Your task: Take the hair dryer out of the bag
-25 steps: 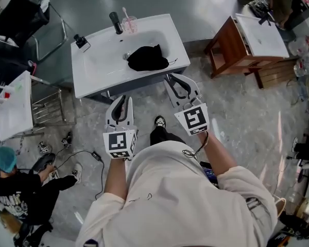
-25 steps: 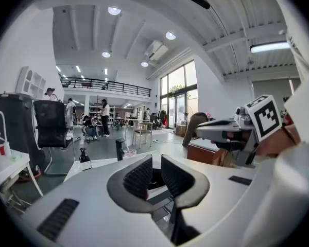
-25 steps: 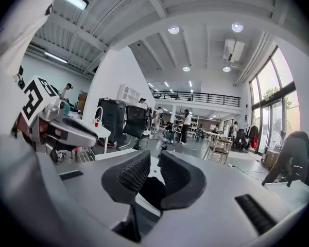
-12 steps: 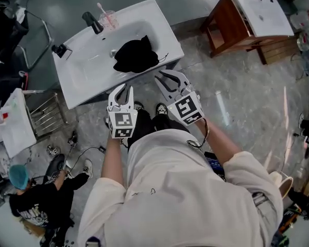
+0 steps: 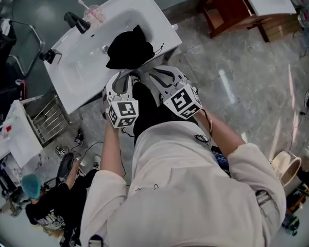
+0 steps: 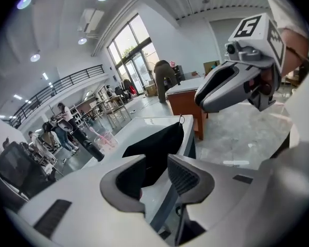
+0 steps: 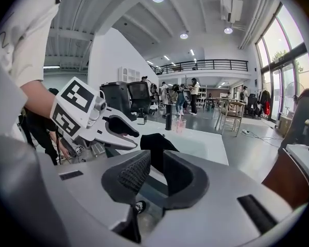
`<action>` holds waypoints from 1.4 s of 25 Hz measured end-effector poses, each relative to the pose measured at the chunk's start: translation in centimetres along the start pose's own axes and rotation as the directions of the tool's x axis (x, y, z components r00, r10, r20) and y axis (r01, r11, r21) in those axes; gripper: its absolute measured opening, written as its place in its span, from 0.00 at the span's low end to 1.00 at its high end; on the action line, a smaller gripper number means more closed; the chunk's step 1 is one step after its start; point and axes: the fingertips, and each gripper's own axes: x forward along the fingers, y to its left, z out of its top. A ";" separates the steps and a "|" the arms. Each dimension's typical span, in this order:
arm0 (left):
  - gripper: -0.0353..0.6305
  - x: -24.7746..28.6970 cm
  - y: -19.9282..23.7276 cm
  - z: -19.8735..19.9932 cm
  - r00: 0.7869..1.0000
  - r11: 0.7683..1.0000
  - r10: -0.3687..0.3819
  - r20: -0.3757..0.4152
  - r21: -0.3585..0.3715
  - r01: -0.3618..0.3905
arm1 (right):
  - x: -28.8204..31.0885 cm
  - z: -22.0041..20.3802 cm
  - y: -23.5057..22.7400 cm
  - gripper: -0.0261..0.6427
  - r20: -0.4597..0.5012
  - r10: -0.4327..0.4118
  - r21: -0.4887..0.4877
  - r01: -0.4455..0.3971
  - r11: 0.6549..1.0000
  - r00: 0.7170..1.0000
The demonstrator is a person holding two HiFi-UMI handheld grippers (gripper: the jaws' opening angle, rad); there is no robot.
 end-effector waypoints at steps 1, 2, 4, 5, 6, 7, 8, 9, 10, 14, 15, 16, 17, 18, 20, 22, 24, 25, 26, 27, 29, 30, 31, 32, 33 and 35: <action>0.29 0.4 0.2 0.0 1.000 0.999 0.004 -0.011 0.042 -0.003 | 0.0 -0.1 0.1 0.12 -0.002 0.002 0.002 -0.002 1.000 1.000; 0.32 0.8 0.5 0.1 1.000 0.994 0.016 -0.022 0.107 -0.014 | 0.0 -0.1 0.2 0.12 -0.005 0.002 0.003 -0.002 1.000 1.000; 0.40 1.6 0.7 0.2 0.998 0.963 0.044 -0.043 0.269 -0.031 | 0.2 -0.3 0.2 0.12 -0.012 0.004 0.007 -0.004 1.000 1.000; 0.44 1.9 0.7 0.2 0.997 0.939 0.050 -0.053 0.344 -0.029 | 0.3 -0.4 0.2 0.12 -0.016 0.003 0.011 -0.003 1.000 1.000; 0.48 2.2 0.6 0.1 0.997 0.915 0.052 -0.060 0.404 -0.024 | 0.5 -0.5 0.2 0.12 -0.021 0.000 0.017 0.000 1.000 1.000; 0.49 2.4 0.5 0.2 0.997 0.895 0.050 -0.062 0.446 -0.018 | 0.6 -0.6 0.1 0.12 -0.027 -0.003 0.024 0.004 1.000 1.000; 0.49 2.7 0.4 0.2 0.997 0.883 0.045 -0.061 0.470 -0.011 | 0.8 -0.7 0.1 0.12 -0.033 -0.005 0.028 0.006 1.000 0.999; 0.49 3.0 0.3 0.3 0.998 0.877 0.038 -0.059 0.480 -0.005 | 1.0 -0.7 0.1 0.12 -0.037 -0.005 0.030 0.007 1.000 0.999; 0.49 3.3 0.3 0.5 0.998 0.875 0.030 -0.058 0.483 0.002 | 1.2 -0.7 0.1 0.12 -0.039 -0.004 0.030 0.006 1.000 0.999; 0.49 4.8 0.1 0.7 0.997 0.840 0.011 -0.077 0.541 0.033 | 1.8 -1.1 -0.2 0.12 -0.046 -0.010 0.044 0.012 0.999 0.999; 0.49 5.2 0.0 0.5 0.996 0.825 0.009 -0.086 0.563 0.041 | 1.9 -1.2 -0.4 0.12 -0.049 -0.014 0.052 0.017 0.999 0.999; 0.49 5.5 0.0 0.4 0.996 0.810 0.008 -0.094 0.584 0.049 | 2.0 -1.3 -0.7 0.12 -0.055 -0.019 0.060 0.022 0.998 0.998; 0.49 5.7 0.1 0.4 0.995 0.799 0.007 -0.099 0.599 0.054 | 2.0 -1.4 -0.9 0.12 -0.062 -0.022 0.069 0.027 0.997 0.998; 0.49 5.8 0.1 0.6 0.995 0.795 0.002 -0.097 0.604 0.057 | 2.0 -1.6 -1.0 0.12 -0.069 -0.024 0.076 0.029 0.997 0.997; 0.40 5.8 0.5 1.5 0.998 0.816 -0.012 -0.069 0.575 0.050 | 2.2 -1.8 -1.2 0.12 -0.077 -0.020 0.082 0.027 0.996 0.997; 0.28 5.7 0.9 2.3 0.998 0.851 -0.031 -0.048 0.523 0.052 | 2.4 -1.9 -1.4 0.12 -0.084 -0.020 0.086 0.027 0.996 0.996; 0.22 5.9 1.3 2.5 0.997 0.877 -0.059 -0.057 0.474 0.079 | 2.6 -1.9 -1.7 0.12 -0.088 -0.026 0.092 0.034 0.995 0.996; 0.18 6.0 1.5 2.5 0.996 0.891 -0.073 -0.060 0.445 0.092 | 2.8 -1.8 -1.8 0.12 -0.089 -0.030 0.093 0.038 0.995 0.996; 0.15 6.1 1.8 2.6 0.994 0.905 -0.087 -0.059 0.413 0.104 | 2.9 -1.7 -1.9 0.12 -0.089 -0.032 0.094 0.040 0.995 0.996; 0.13 6.2 2.1 2.8 0.993 0.918 -0.102 -0.058 0.380 0.116 | 3.0 -1.5 -1.9 0.12 -0.090 -0.033 0.093 0.041 0.995 0.995; 0.12 6.2 2.6 3.4 0.989 0.937 -0.139 -0.054 0.316 0.149 | 3.2 -1.2 -2.0 0.12 -0.092 -0.032 0.090 0.041 0.995 0.995; 0.12 6.2 2.9 3.8 0.986 0.943 -0.159 -0.051 0.289 0.167 | 3.3 -1.0 -2.0 0.12 -0.094 -0.032 0.090 0.041 0.995 0.995; 0.12 6.2 3.1 4.2 0.982 0.945 -0.180 -0.048 0.267 0.186 | 3.4 -0.9 -2.1 0.12 -0.097 -0.032 0.090 0.041 0.995 0.995; 0.12 6.2 3.3 4.6 0.978 0.945 -0.203 -0.048 0.251 0.208 | 3.5 -0.9 -2.1 0.12 -0.099 -0.032 0.091 0.041 0.995 0.995; 0.12 6.2 3.4 4.8 0.972 0.943 -0.228 -0.049 0.239 0.234 | 3.7 -0.8 -2.2 0.12 -0.102 -0.032 0.092 0.042 0.995 0.994; 0.12 6.2 3.4 5.1 0.955 0.933 -0.292 -0.053 0.205 0.297 | 4.0 -0.6 -2.1 0.12 -0.105 -0.030 0.095 0.040 0.995 0.994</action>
